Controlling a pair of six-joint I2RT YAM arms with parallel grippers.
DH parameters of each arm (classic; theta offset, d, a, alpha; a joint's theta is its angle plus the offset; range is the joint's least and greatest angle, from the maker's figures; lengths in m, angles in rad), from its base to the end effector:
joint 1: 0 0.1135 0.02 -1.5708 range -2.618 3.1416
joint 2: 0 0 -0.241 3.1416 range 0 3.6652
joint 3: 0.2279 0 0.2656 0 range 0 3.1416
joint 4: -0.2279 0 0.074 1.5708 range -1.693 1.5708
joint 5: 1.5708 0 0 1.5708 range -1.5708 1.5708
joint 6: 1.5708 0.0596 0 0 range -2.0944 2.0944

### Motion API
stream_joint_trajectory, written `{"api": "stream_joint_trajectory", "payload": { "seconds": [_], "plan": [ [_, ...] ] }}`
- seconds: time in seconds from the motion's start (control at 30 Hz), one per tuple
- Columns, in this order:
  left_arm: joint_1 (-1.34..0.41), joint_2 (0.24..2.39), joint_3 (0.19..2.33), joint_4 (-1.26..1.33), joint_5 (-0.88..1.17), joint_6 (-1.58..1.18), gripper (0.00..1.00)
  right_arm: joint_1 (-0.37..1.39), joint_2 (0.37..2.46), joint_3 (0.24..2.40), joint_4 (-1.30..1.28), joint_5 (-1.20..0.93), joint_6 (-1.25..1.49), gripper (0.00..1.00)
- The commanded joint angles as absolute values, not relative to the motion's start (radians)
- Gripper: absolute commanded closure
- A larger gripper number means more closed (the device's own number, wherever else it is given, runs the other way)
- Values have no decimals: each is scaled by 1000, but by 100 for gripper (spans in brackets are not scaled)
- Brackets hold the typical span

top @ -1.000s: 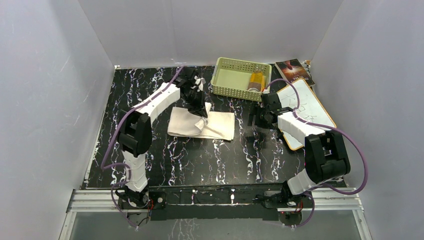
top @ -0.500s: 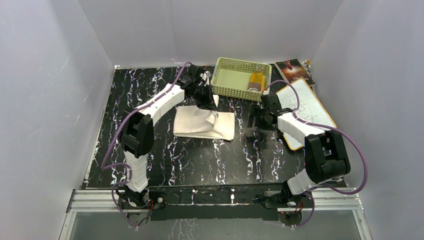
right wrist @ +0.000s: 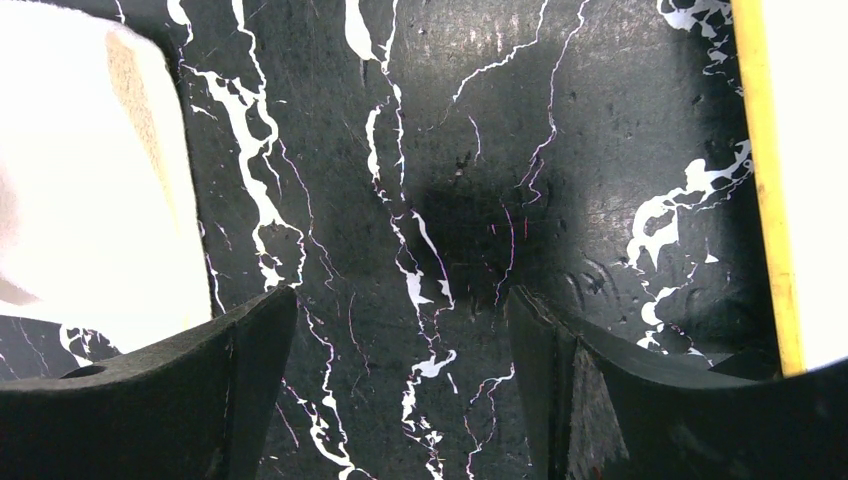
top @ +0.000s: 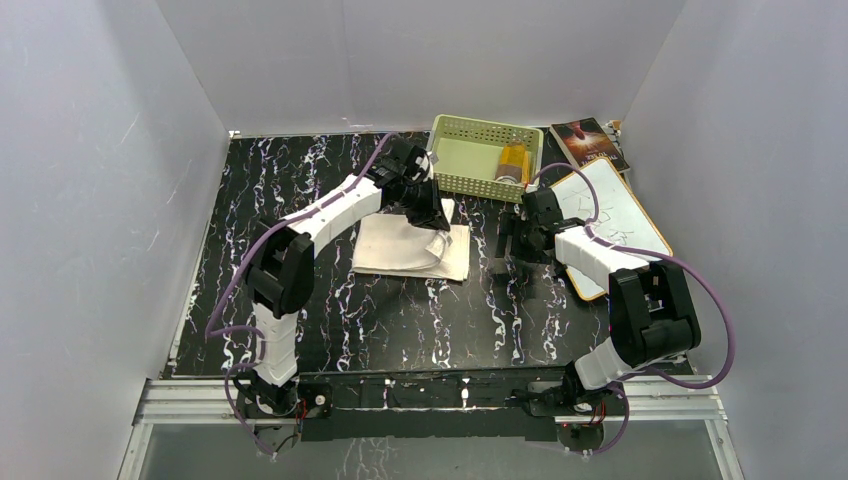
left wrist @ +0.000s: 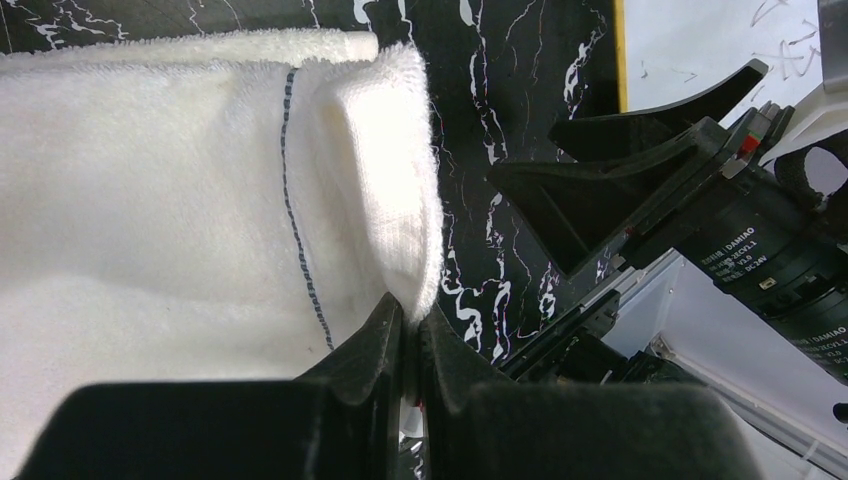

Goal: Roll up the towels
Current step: Fold the towel at the center of the board.

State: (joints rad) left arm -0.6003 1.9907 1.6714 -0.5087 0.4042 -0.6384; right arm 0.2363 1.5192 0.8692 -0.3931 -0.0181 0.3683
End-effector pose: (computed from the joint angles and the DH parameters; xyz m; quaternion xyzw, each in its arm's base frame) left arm 0.3745 -0.2848 0.2145 0.0555 0.9141 -0.3587 0.1809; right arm 0.3081 0.0753 0.1300 0.0613 0.9634 0.0860 0.2464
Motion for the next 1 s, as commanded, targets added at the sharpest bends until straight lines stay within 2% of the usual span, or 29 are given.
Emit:
{"api": "stream_joint_trajectory", "payload": {
  "seconds": [0.0,0.1,0.3,0.5,0.6,0.73,0.87,0.93,0.97],
  "plan": [
    [-604,1994,1666,-502,438,-655,100,241,1481,867,-358,-5,365,25],
    [-604,1999,1654,-486,443,-658,100,242,1483,865,-358,-6,366,25],
    [-612,2003,1622,-412,460,-665,78,242,1484,867,-360,-2,364,22],
    [-614,2018,1596,-360,490,-660,45,242,1465,887,-372,-2,359,22],
    [-594,1992,1638,-397,466,-613,39,244,1423,906,-352,-35,351,22],
    [-494,1920,1627,-412,473,-574,40,284,1387,941,-307,-56,345,23],
    [-364,1861,1515,-410,493,-518,61,356,1450,1011,-287,-76,345,28],
    [-328,1840,1463,-407,482,-476,70,375,1504,1050,-288,-105,349,35],
    [-312,1832,1442,-400,480,-459,74,380,1530,1066,-286,-122,355,43]
  ]
}}
